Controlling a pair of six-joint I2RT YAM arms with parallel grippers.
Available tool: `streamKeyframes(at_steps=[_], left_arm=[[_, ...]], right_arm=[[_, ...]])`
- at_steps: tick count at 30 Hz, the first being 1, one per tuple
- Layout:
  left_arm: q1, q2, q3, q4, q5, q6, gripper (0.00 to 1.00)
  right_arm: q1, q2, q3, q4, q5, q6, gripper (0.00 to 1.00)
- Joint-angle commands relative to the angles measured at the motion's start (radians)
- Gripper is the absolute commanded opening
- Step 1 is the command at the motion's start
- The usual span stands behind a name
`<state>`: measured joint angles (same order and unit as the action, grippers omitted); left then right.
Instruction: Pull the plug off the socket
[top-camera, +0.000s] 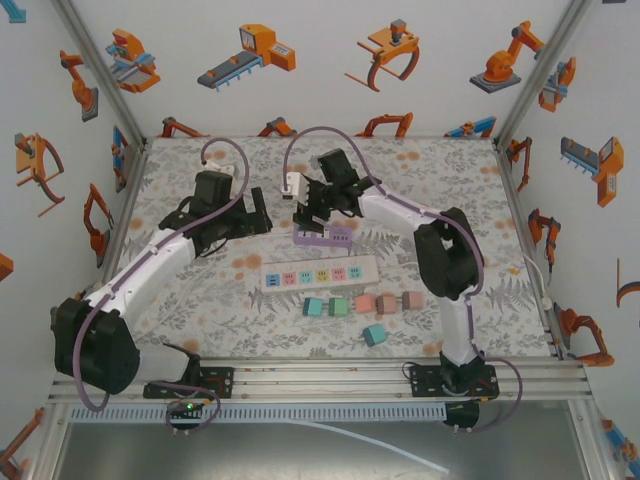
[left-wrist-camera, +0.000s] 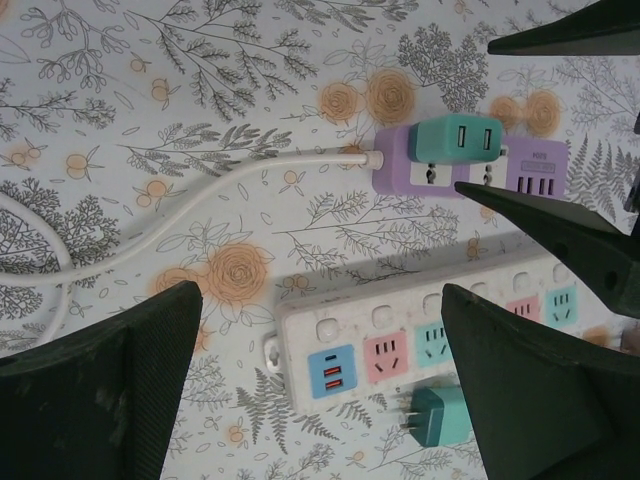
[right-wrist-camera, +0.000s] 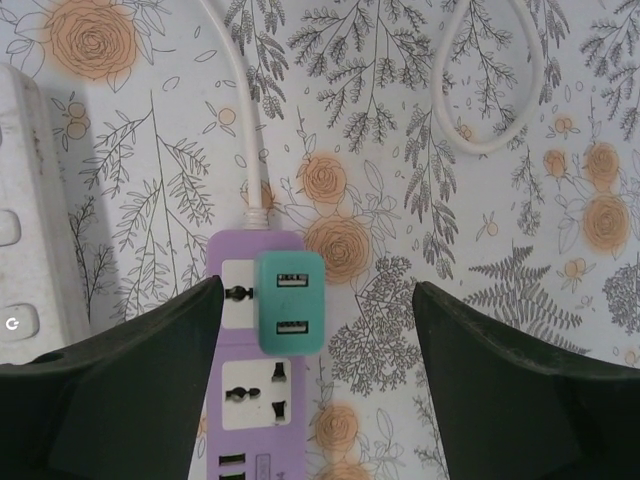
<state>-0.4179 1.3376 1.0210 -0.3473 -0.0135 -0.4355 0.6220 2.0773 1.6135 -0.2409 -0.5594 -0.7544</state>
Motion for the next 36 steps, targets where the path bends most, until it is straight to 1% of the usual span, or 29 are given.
streamKeyframes(at_steps=[1,7,12,16,20,24,26,29,32,36], left_arm=[[0.007,0.02,0.014,0.04,0.031,-0.033,0.98],[0.01,0.066,-0.012,0.094,0.043,-0.07,0.98],[0.01,0.126,-0.007,0.132,0.079,-0.109,0.99],[0.01,0.174,-0.006,0.171,0.096,-0.146,0.99],[0.01,0.235,-0.001,0.195,0.132,-0.188,0.87],[0.009,0.292,-0.005,0.233,0.154,-0.23,0.77],[0.009,0.315,-0.002,0.255,0.172,-0.232,0.75],[0.008,0.354,0.017,0.26,0.198,-0.226,0.73],[0.008,0.388,0.03,0.264,0.219,-0.22,0.69],[0.005,0.426,0.036,0.262,0.216,-0.221,0.65]], right_arm=[[-0.005,0.02,0.044,-0.026,-0.04,-0.022,0.64],[-0.007,0.039,0.054,-0.043,-0.06,-0.023,0.5],[-0.006,0.049,0.051,-0.066,-0.077,-0.023,0.46],[-0.005,0.056,0.046,-0.061,-0.075,-0.025,0.4],[-0.006,0.039,0.037,-0.046,-0.1,-0.019,0.33],[-0.005,0.022,0.03,-0.047,-0.117,-0.014,0.29],[-0.005,0.013,0.027,-0.046,-0.124,-0.014,0.28],[-0.005,0.002,0.027,-0.044,-0.135,-0.006,0.27],[-0.005,-0.006,0.028,-0.034,-0.157,0.014,0.27],[-0.005,-0.012,0.019,-0.004,-0.175,0.039,0.27]])
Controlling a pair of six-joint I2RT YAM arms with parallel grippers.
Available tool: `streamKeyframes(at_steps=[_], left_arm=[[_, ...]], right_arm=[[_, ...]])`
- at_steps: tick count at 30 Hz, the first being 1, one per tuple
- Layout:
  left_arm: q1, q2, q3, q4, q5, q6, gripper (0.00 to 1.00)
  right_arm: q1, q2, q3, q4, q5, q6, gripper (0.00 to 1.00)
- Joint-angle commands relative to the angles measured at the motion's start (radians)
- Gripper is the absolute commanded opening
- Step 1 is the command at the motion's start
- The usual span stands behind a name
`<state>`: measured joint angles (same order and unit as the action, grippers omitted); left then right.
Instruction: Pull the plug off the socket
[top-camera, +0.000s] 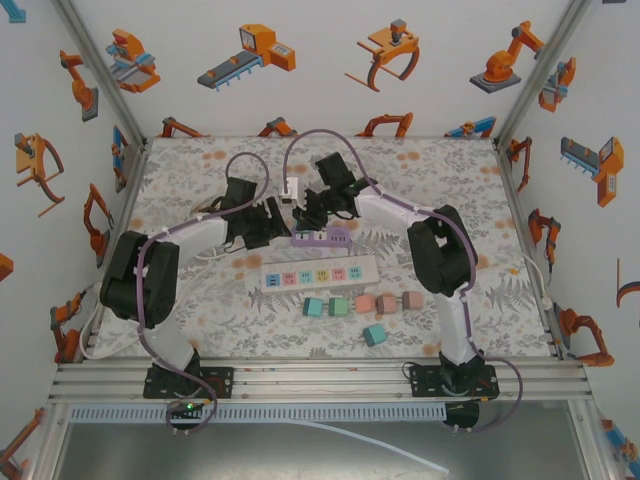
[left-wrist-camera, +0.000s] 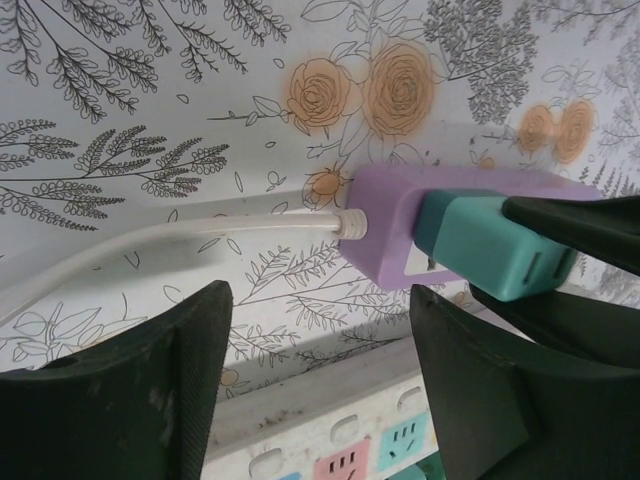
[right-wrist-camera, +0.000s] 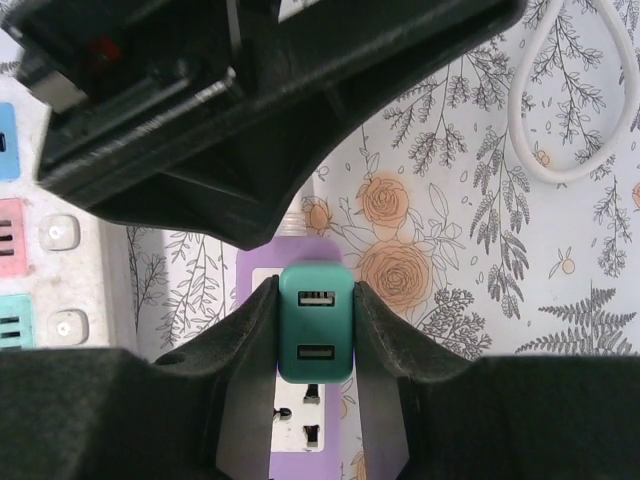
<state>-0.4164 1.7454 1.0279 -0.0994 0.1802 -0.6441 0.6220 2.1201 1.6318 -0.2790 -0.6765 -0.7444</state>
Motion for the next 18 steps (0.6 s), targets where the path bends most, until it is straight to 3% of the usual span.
streamKeyframes(at_steps=[1,6,18], left_arm=[[0.005,0.026,0.026,0.018,0.027,-0.014,0.63],[-0.005,0.057,0.035,0.018,0.049,-0.012,0.61],[-0.004,0.095,0.053,-0.086,-0.045,-0.048,0.63]], right_arm=[[-0.005,-0.055,-0.001,0.039,-0.058,0.035,0.27],[-0.005,-0.061,-0.009,0.056,-0.067,0.051,0.27],[-0.005,-0.093,-0.031,0.077,-0.078,0.06,0.27]])
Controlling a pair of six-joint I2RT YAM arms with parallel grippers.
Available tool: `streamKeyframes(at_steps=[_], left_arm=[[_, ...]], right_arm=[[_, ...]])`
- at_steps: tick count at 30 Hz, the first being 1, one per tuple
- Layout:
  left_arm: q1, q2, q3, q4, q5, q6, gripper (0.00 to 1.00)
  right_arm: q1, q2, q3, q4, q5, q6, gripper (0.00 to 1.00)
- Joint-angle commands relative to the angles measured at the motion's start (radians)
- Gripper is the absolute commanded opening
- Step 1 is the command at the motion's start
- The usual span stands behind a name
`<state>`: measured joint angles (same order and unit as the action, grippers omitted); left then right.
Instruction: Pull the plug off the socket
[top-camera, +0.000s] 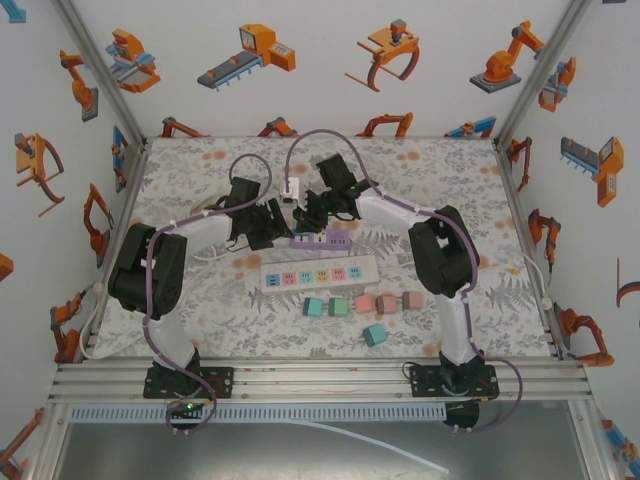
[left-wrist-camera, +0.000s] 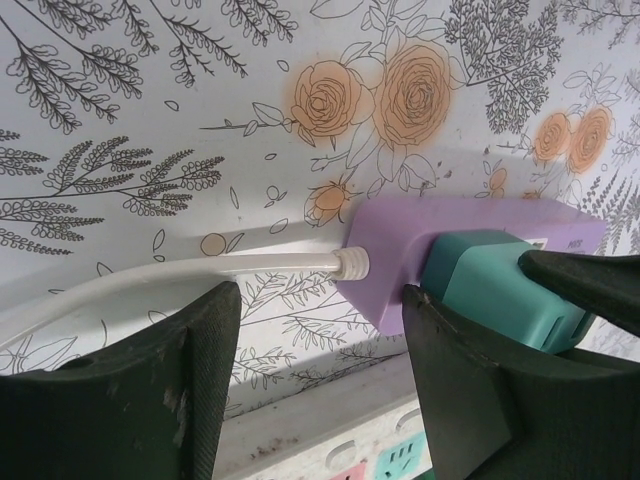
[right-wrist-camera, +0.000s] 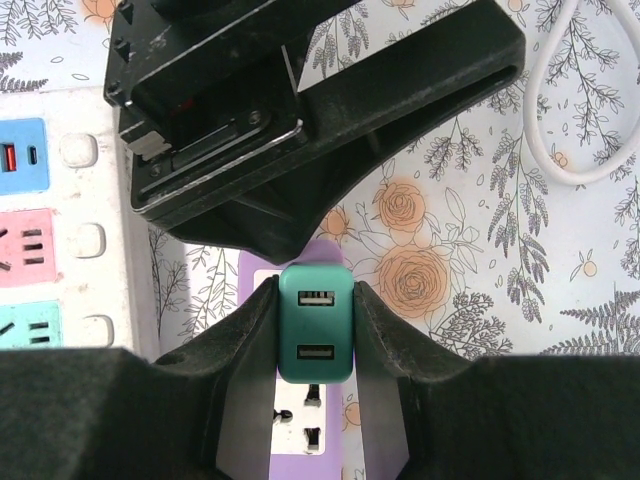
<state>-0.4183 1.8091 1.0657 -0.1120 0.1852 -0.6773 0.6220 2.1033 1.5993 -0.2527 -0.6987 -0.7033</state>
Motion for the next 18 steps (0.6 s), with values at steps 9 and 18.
streamKeyframes(at_steps=[9,18], left_arm=[[-0.002,0.065,0.022,-0.088,-0.057,-0.027,0.63],[-0.01,0.093,0.016,-0.116,-0.067,-0.029,0.64]], right_arm=[[-0.007,-0.086,-0.001,0.052,-0.066,0.027,0.27],[-0.006,-0.102,-0.006,0.054,-0.061,0.03,0.27]])
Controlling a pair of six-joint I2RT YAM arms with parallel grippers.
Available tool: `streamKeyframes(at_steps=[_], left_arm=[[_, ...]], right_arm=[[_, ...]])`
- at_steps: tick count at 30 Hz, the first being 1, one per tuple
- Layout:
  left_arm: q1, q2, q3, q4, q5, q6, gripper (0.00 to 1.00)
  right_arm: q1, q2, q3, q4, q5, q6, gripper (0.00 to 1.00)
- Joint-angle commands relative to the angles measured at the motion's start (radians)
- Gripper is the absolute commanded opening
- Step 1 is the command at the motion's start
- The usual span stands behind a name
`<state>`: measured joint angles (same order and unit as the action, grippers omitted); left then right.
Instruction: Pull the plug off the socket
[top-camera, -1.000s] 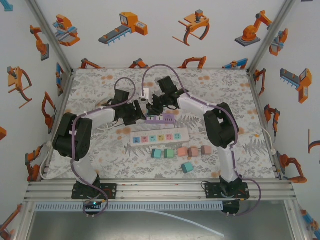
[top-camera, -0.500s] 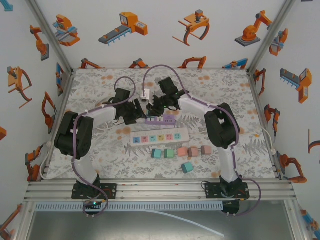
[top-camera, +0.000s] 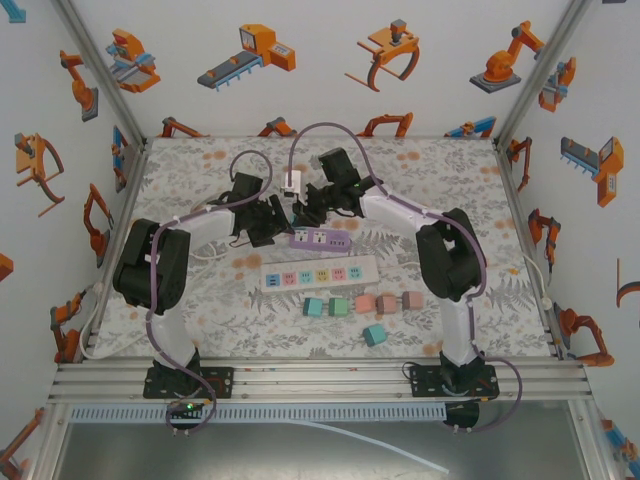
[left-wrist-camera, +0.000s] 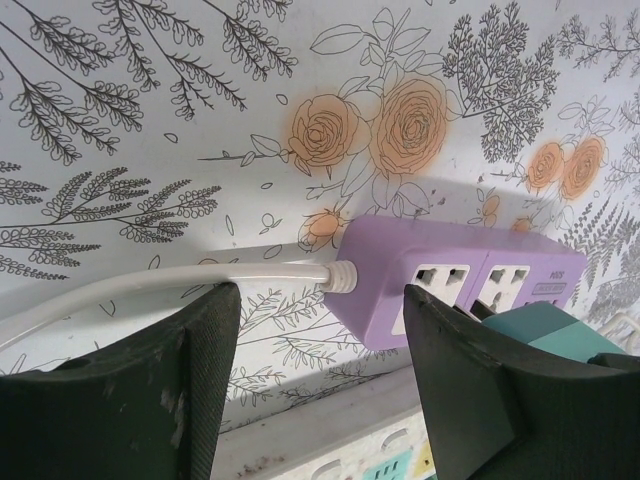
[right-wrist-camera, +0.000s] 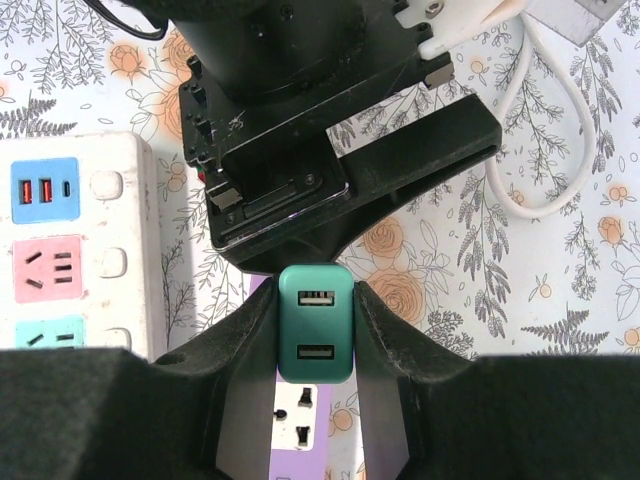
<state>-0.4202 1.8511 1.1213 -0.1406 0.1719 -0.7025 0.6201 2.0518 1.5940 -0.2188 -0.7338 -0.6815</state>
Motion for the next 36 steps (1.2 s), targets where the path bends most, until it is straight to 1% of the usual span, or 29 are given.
streamKeyframes(at_steps=[1,5,12,18,22,25,27,28,31,33,36], left_arm=[[-0.007,0.048,-0.042,-0.086,-0.054,-0.004,0.64],[-0.008,0.016,-0.042,-0.087,-0.041,-0.006,0.64],[-0.007,-0.109,-0.037,-0.105,-0.033,0.0,0.64],[-0.008,-0.258,-0.031,-0.122,-0.018,0.041,0.65],[-0.011,-0.393,-0.052,-0.118,0.031,0.126,0.66],[-0.012,-0.515,-0.086,-0.106,0.064,0.202,0.66],[-0.015,-0.599,-0.114,-0.098,0.098,0.255,0.66],[-0.015,-0.636,-0.124,-0.096,0.111,0.285,0.66],[-0.017,-0.743,-0.166,-0.089,0.187,0.415,0.71],[-0.018,-0.81,-0.188,-0.102,0.239,0.502,0.73],[-0.025,-0.903,-0.216,-0.137,0.326,0.644,0.77]], right_arm=[[-0.005,-0.057,-0.003,0.02,-0.022,0.008,0.27],[-0.005,-0.091,-0.019,0.027,0.013,0.039,0.27],[-0.005,-0.218,-0.075,0.066,0.138,0.327,0.29],[-0.005,-0.391,-0.19,0.106,0.264,0.652,0.3],[-0.004,-0.538,-0.344,0.157,0.315,0.831,0.3],[-0.003,-0.658,-0.471,0.201,0.375,1.007,0.27],[-0.003,-0.733,-0.542,0.185,0.444,1.154,0.22],[-0.003,-0.766,-0.567,0.164,0.468,1.211,0.22],[0.006,-0.861,-0.676,0.154,0.47,1.334,0.22],[0.039,-0.933,-0.752,0.163,0.504,1.393,0.23],[0.124,-1.027,-0.839,0.167,0.608,1.46,0.23]])
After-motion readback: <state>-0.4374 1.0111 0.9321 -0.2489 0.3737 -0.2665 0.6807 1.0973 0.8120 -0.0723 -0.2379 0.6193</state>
